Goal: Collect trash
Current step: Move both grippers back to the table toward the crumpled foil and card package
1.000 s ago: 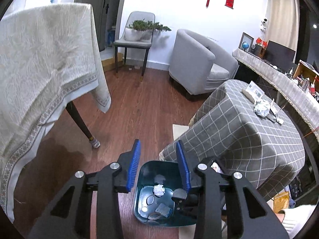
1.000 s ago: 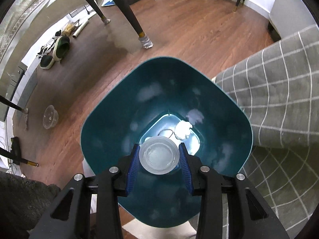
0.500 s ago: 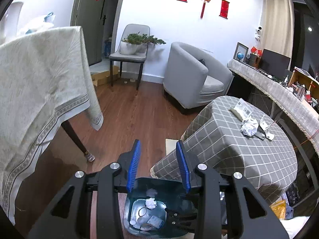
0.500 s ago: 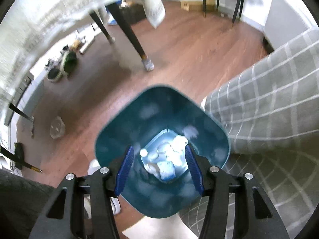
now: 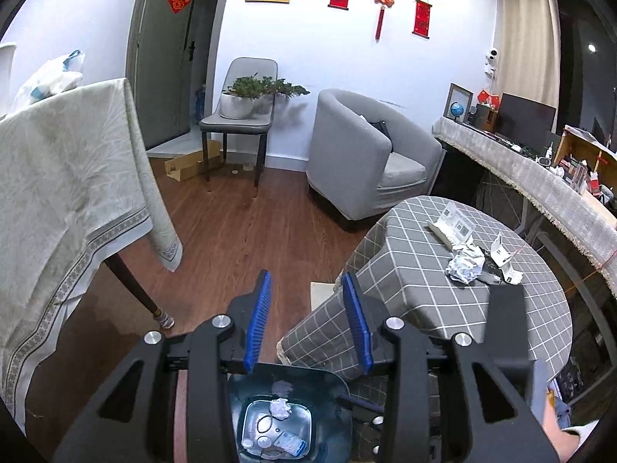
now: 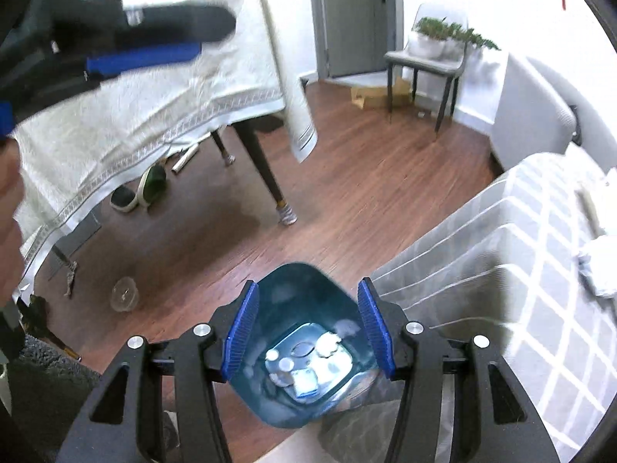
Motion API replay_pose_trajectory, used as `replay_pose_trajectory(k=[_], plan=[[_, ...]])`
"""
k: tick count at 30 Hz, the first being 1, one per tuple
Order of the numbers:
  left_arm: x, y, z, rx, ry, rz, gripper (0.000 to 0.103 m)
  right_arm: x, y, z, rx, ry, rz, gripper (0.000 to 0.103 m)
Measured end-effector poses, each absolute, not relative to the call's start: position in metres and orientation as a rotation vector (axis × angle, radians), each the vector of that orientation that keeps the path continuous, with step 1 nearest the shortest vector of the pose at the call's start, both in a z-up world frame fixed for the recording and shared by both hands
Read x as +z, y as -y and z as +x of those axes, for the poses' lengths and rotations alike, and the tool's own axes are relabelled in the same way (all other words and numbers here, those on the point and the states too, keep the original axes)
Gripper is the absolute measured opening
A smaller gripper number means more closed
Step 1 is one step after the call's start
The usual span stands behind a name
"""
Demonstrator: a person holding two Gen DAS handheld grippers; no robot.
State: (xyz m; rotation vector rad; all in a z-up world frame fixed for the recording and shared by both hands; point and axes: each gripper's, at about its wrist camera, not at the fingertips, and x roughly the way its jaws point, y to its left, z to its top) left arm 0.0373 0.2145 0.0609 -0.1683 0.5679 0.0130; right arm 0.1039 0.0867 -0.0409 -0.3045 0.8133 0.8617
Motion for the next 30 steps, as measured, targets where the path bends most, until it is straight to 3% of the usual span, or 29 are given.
replay_pose_trajectory(k=[10,30], plan=[[0.065,-0.179,0.058,-0.034,-0.549,-0.147,0.057,-0.005,-0.026,0.124,0.767,-0.711,-0.251,0.059],[0.042,-0.120,0.125,-0.174,-0.611,-0.138,0.082,0.038,0.080,0.177,0.558,-0.608,-0.174,0.086]])
